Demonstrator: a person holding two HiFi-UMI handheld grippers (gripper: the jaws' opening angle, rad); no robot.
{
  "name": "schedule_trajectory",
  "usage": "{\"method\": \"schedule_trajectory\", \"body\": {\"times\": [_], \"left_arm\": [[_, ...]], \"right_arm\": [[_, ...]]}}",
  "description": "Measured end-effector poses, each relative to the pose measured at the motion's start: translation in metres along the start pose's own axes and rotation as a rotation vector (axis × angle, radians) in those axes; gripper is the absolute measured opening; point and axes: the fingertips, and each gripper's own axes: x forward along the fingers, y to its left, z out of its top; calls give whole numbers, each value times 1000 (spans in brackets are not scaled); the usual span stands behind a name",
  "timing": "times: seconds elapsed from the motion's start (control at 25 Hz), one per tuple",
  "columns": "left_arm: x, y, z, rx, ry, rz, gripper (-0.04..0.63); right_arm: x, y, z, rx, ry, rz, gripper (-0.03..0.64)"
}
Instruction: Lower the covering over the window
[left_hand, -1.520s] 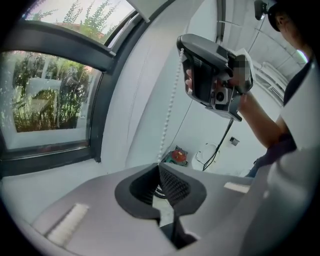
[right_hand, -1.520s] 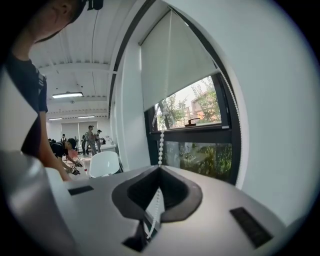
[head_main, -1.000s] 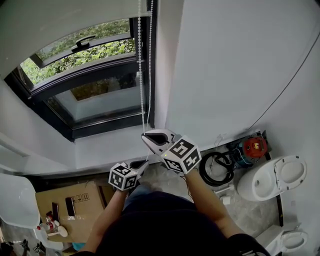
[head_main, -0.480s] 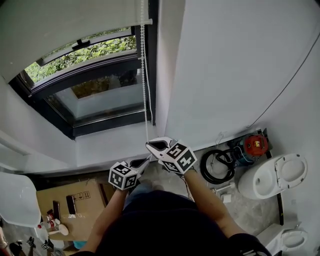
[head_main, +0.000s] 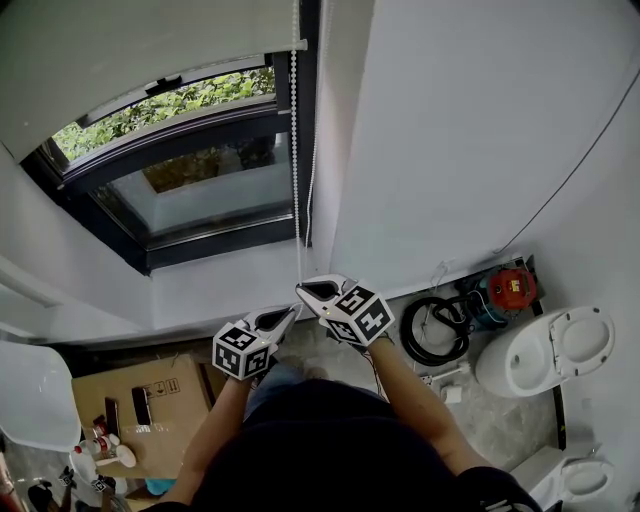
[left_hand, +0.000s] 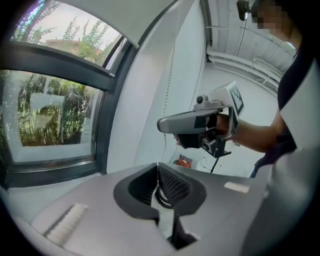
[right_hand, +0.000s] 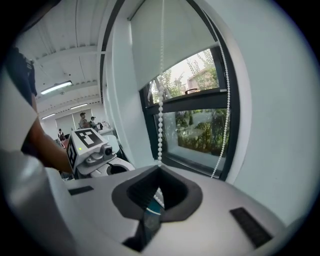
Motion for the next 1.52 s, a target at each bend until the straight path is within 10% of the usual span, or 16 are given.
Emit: {"method": "schedule_trajectory", "body": {"times": [0.6,1.0,1.16,1.52], "left_arm": [[-64,-22,173,136,-437,-14,50],[-22,-46,202,209,-367,-103,103],[-13,-51,205,218,-347,-95,27],[-3,-40,179,111,-319,-109,23]], "right_arm": [[-5,3,-2,-10,-8,11,12],[-11,3,-4,-15,-10,0,12],[-14,0,-6,-1,-23,-10,12],[-5,-5,-33,31,50,-8,12]]}}
